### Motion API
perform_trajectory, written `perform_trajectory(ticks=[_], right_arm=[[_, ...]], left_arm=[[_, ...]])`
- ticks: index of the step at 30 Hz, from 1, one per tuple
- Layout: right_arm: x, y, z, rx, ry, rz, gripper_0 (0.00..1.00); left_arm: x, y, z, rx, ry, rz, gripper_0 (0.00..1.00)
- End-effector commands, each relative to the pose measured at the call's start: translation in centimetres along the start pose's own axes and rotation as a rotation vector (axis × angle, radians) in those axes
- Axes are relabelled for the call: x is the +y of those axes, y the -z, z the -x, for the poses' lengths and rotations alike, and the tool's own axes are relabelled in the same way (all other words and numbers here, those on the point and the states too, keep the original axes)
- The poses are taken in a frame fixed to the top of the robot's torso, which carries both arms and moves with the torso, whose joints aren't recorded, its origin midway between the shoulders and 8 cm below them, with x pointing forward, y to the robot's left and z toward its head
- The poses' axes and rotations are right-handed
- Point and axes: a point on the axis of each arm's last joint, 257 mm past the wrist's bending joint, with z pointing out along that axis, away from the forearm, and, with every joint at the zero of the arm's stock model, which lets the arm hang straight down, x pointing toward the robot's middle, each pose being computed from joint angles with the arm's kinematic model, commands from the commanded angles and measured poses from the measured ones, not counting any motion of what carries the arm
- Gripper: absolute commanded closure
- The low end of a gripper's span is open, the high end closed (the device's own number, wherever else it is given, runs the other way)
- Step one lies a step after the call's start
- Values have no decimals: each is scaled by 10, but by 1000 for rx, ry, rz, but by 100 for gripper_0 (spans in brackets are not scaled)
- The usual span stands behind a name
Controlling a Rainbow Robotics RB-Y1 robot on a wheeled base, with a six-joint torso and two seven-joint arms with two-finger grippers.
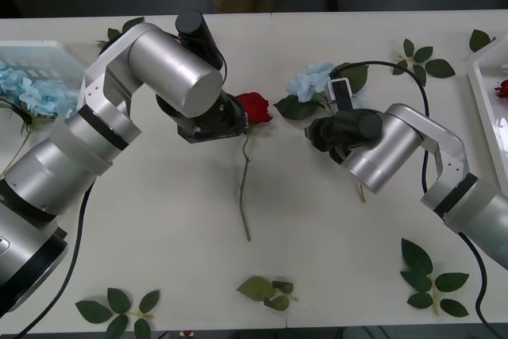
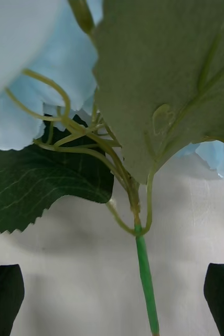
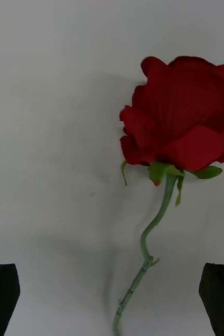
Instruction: Place the red flowers into the right box and the blue flowers into the left box. If a person shows an open palm, hand one flower to the person first, then continue sorting.
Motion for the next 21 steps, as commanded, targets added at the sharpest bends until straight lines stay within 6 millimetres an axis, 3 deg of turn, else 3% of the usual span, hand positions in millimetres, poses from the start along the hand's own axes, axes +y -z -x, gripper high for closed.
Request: perform_trajectory(ticks=[1, 4, 7, 14, 19, 20, 21], right_arm=[[11, -5, 28, -66, 11, 24, 13], [8, -7, 30, -71, 3, 22, 65], [5, -7, 32, -71, -13, 22, 100], [-2, -2, 48, -90, -70, 33, 100], [3, 16, 78, -126, -155, 101, 100], [5, 24, 87, -135, -182, 131, 100], [5, 31, 95, -144, -201, 151, 100]], left_arm=[[-41, -2, -8, -30, -91, -51, 0], [-41, -12, -18, -27, -121, -42, 0], [-39, -26, -25, -26, -139, -37, 0], [-41, -65, -30, -71, -162, -75, 0], [-37, -77, -32, -77, -173, -66, 0], [-37, -77, -32, -82, -187, -62, 22], [-36, -77, -31, -85, -192, -58, 84]])
